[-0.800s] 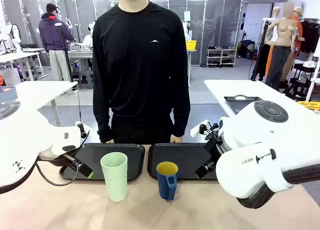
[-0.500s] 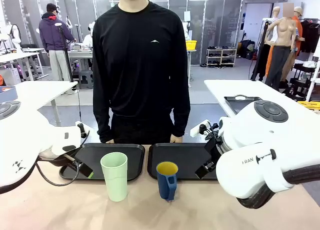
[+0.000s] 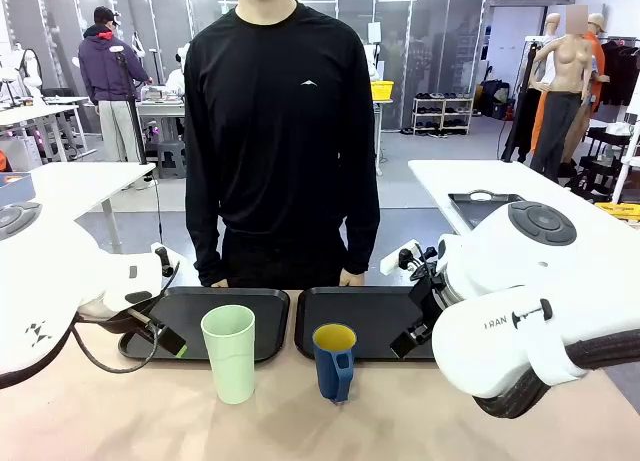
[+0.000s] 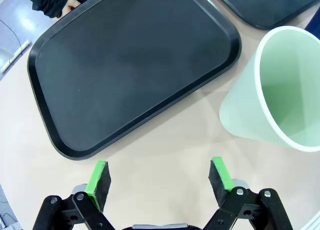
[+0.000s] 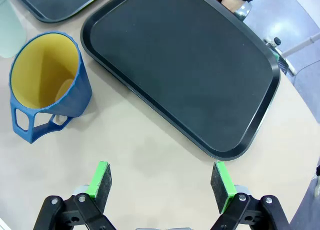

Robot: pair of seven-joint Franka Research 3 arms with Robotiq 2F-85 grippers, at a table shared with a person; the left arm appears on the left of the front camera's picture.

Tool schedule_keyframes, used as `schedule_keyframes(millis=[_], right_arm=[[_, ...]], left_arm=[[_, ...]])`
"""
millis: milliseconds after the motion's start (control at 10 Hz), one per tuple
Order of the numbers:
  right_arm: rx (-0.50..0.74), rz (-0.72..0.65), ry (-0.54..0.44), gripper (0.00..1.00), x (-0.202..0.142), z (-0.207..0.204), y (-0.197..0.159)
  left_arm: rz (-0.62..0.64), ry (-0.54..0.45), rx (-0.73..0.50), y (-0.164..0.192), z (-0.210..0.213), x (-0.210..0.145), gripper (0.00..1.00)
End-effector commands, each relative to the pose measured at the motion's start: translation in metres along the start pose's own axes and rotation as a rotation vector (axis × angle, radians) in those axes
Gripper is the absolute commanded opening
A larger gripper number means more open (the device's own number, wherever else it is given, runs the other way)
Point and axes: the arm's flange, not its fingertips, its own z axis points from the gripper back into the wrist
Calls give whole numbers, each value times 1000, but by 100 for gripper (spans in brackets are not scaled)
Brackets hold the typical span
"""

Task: Sort and store the cups by type.
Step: Pick up the Reusable plastic cup.

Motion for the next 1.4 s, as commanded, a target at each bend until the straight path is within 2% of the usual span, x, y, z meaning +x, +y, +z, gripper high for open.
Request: schedule_keyframes(millis=[0,1100,1300], right_arm=[[1,-3,0,100,0,0,0],[0,0,0,100,0,0,0],[-57,-25,-31,100,5,25,1]], left_arm=[[1,0,0,1,0,0,100],[0,0,0,0,0,0,100],[-7,-20,55,7,16,3,100]])
